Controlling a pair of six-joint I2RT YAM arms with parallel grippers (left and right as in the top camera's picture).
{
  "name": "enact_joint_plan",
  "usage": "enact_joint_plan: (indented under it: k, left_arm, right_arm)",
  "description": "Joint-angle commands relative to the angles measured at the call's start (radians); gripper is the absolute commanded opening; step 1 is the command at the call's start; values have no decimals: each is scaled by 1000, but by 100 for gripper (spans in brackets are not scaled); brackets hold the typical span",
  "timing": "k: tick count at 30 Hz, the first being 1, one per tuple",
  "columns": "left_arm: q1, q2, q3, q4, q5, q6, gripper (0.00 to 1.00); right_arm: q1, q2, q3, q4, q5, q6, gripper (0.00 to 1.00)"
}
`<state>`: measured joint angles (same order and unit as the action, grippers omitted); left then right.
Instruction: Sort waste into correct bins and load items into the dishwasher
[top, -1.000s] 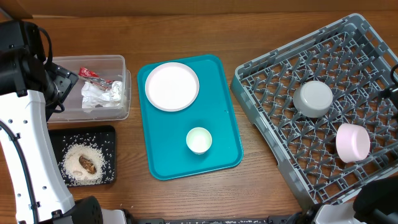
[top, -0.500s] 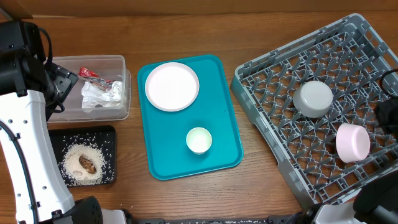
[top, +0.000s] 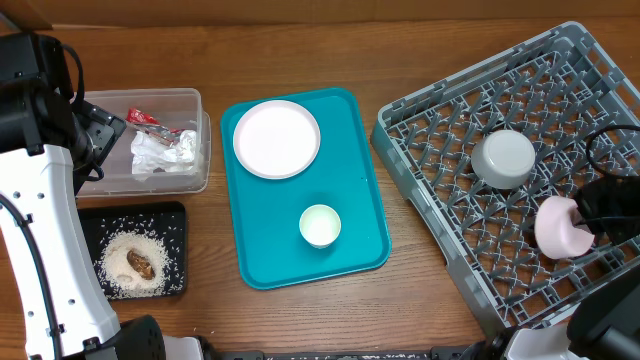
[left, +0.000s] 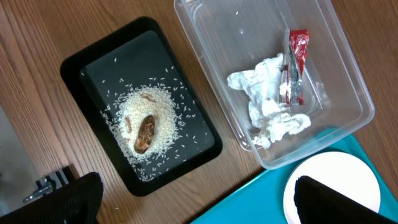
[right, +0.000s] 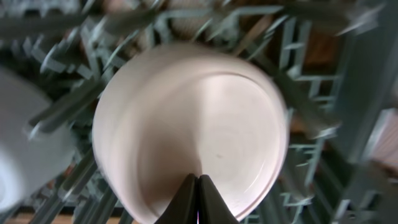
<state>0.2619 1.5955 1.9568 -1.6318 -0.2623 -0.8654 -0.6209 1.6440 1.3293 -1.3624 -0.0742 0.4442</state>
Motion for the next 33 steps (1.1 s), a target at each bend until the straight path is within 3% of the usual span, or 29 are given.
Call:
enact_joint_plan:
  k: [1,11,17,18,19,20,21,22,29,33]
  left_arm:
    - [0,3,4,-2,-2,-18,100]
    - [0,3,4,-2,-2,-18,100]
    - [0,3,4,-2,-2,-18,100]
    - [0,3,4,-2,-2,-18,100]
    - [0,3,4,-2,-2,-18,100]
    - [0,3,4,-2,-2,-18,100]
    - [0,3,4,-2,-2,-18,100]
    - [0,3,4,-2,-2,-18,100]
    - [0,3,4,-2,-2,-18,100]
    - [0,3,4,-2,-2,-18,100]
  right_arm:
    - [27,-9,-2,-8,-107,-95,4]
    - [79,-25,15,-69,-211,-125,4]
    - [96,-97,17,-68,-616,-451,5]
    - [111,-109,17,-67,-672,-505,10]
    - [132,-117,17,-63,-712,-555,23]
    - [155,-124,17,-54,-730,-589,67]
    - [183,-126,17,-40,-731,-605,91]
    - [220,-126,16,-16,-721,-610,100]
    - [516,-97,16,142,-533,-576,100]
    - [671,-76,16,201,-270,-499,100]
